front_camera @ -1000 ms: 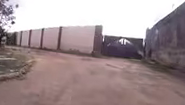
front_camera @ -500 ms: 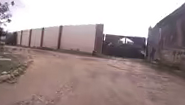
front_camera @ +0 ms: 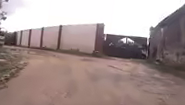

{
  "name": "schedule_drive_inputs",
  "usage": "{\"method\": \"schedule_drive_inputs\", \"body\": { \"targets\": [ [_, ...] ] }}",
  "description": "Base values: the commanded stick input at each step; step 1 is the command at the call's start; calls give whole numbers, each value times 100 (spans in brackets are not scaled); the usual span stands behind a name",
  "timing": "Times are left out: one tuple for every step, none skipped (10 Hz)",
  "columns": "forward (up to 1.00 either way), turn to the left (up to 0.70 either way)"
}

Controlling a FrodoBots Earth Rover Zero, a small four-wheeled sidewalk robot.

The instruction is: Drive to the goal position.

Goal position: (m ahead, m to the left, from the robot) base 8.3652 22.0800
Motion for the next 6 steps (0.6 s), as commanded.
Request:
{"method": "schedule_drive_inputs", "body": {
  "targets": [
    [50,-1],
    [50,-1],
    [50,-1],
    [50,-1],
    [50,-1],
    [50,-1]
  ]
}}
